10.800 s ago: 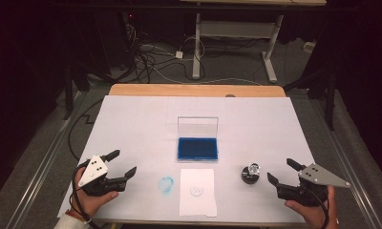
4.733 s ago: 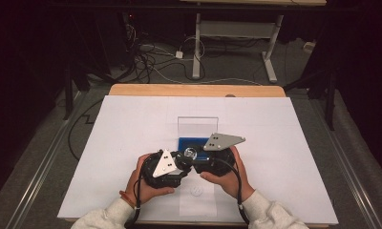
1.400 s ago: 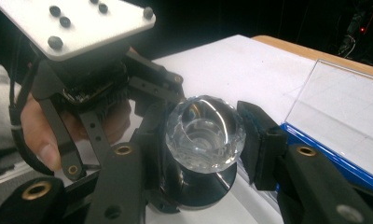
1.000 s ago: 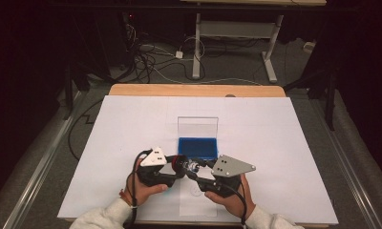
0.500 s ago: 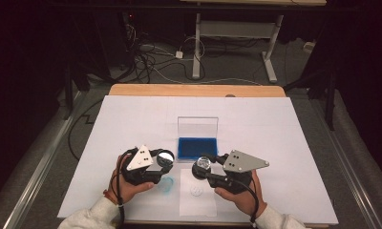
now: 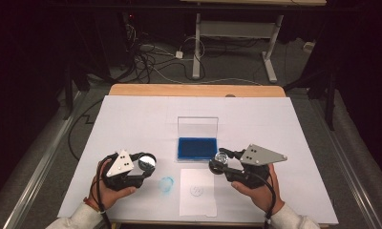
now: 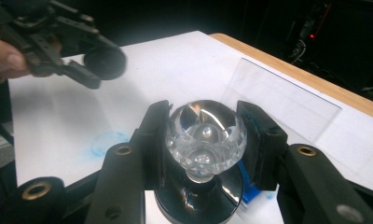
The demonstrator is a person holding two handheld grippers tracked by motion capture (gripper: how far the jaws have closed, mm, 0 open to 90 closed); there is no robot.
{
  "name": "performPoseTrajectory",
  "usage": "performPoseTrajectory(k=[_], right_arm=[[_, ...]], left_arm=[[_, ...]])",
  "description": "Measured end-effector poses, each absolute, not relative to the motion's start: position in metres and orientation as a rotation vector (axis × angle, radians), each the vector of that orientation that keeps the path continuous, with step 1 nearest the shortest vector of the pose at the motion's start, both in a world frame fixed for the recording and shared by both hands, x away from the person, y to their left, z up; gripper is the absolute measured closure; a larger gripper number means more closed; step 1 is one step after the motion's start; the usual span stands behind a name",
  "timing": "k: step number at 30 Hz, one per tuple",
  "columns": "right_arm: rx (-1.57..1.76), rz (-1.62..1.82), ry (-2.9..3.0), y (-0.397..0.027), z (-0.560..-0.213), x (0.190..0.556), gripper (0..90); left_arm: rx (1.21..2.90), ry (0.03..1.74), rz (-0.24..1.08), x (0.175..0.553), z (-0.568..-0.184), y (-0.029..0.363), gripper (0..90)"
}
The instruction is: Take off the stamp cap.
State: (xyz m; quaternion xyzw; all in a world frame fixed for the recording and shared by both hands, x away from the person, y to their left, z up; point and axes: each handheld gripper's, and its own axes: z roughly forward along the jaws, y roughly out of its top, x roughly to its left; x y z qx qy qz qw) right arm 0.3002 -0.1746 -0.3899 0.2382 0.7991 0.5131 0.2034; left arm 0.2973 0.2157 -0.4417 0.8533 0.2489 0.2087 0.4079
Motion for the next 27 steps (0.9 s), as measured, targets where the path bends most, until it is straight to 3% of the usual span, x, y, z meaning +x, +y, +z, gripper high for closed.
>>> performPoseTrajectory(k=[11, 27], right_arm=[[0.710, 1.371, 2.257, -0.189, -0.393, 0.306, 56.9], [0.755, 1.239, 2.408, -0.189, -0.399, 0.324, 56.9]], left_arm=[[2.139, 0.682, 0.507, 0.280, -0.449, 0.238, 36.8], [2.148, 0.689, 0.470, 0.285, -0.455, 0.236, 36.9]])
